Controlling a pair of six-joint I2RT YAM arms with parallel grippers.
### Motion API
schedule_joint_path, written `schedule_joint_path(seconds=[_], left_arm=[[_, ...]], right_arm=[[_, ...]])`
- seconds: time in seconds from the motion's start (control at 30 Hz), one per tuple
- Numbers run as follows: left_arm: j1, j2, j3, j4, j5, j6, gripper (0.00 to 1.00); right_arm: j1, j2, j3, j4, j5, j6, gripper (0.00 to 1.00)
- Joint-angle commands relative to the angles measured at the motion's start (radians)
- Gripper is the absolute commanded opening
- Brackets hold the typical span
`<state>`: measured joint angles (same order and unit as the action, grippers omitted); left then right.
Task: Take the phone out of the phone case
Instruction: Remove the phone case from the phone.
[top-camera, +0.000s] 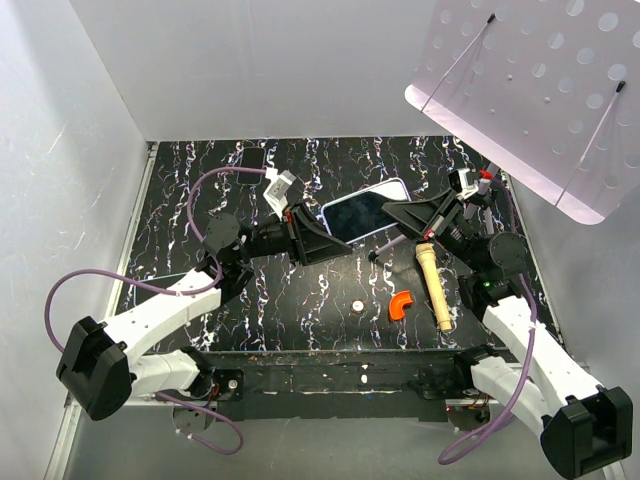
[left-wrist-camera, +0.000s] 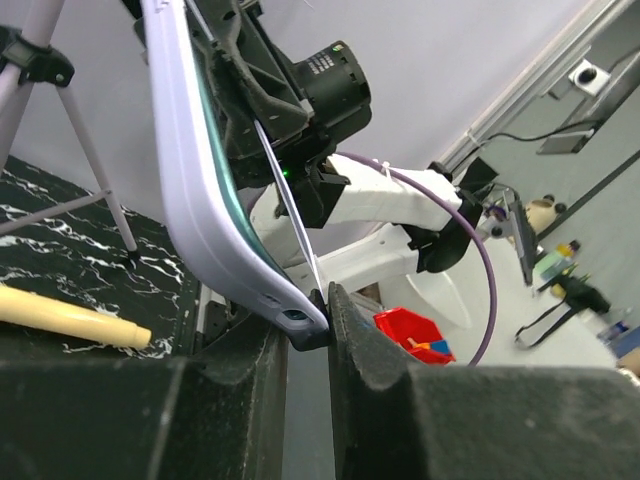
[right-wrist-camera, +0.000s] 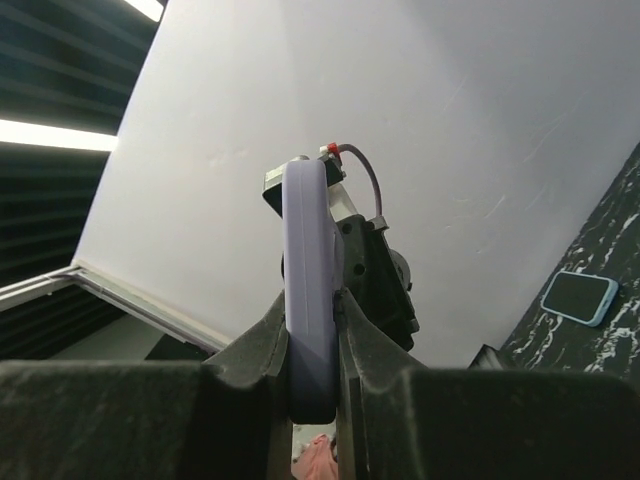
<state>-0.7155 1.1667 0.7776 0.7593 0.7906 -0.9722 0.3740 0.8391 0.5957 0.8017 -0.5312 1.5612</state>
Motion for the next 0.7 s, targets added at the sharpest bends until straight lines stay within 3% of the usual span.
schedule_joint_path(seconds=[0.0,0.27,0.37,0.67], left_arm=[[0.005,0.042,0.005,-0.046,0.107,0.173,0.0],[0.031,0.087,-0.014,0.075,0.156,0.196,0.0],[0.034,0.091,0.021,-0.017,0.153,0.283,0.0],[0.034,0.057,0.034,-0.063,0.157,0.506,0.0]], right_arm=[[0.031,0.0,0.024,0.349,-0.02,0.348,0.01],[0.032,0.006,0.018,0.405,0.014,0.424,0.01],[0.036,0.023,0.004,0.435,0.031,0.445,0.01],[0.037,0.035,-0.022,0.407,0.042,0.477,0.01]])
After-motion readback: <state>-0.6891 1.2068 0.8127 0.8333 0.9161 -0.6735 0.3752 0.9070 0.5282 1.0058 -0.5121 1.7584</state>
